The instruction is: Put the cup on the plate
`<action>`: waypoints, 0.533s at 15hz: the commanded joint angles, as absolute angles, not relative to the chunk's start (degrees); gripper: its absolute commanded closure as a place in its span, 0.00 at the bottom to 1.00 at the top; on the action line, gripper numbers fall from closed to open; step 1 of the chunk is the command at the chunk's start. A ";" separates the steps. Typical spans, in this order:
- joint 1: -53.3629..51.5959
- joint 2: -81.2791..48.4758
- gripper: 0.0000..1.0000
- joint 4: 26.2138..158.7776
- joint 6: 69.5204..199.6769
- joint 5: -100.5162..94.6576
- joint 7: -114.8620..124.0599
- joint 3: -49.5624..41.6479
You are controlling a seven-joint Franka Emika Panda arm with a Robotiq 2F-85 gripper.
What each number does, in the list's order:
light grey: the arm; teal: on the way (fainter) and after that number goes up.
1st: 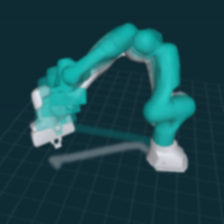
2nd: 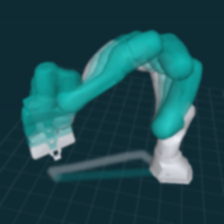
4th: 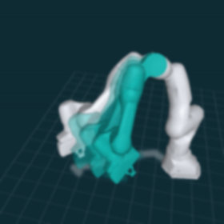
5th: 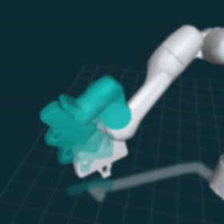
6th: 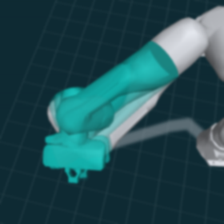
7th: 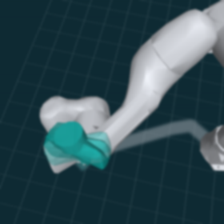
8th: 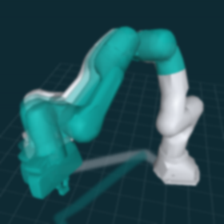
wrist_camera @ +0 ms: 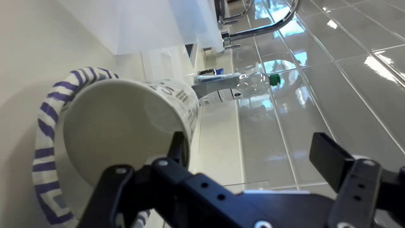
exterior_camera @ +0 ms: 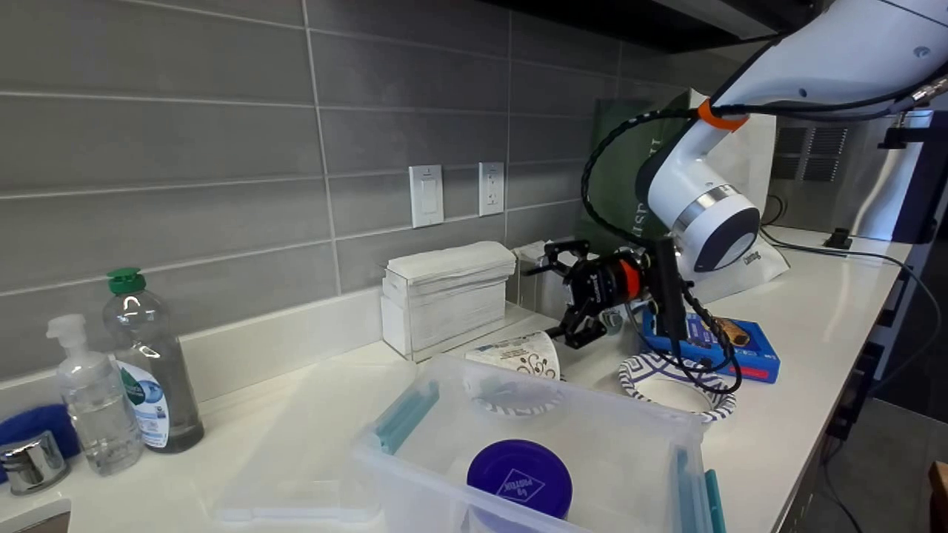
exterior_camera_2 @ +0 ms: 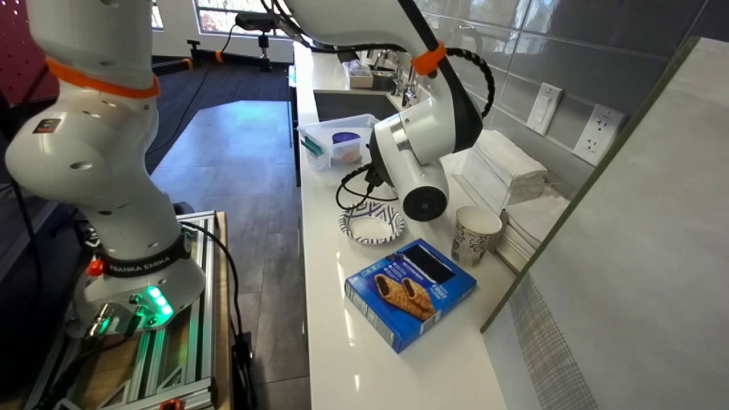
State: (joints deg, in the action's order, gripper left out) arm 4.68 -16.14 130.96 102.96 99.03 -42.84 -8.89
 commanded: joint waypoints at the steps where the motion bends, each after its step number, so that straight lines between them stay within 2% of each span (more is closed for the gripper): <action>1: 3.92 -13.79 0.00 132.17 106.66 93.09 -42.22 -9.02; 8: 3.70 -10.35 0.00 131.89 112.49 83.29 -45.45 -8.54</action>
State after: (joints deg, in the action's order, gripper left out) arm 4.11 -13.41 130.87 109.10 88.11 -44.25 -8.75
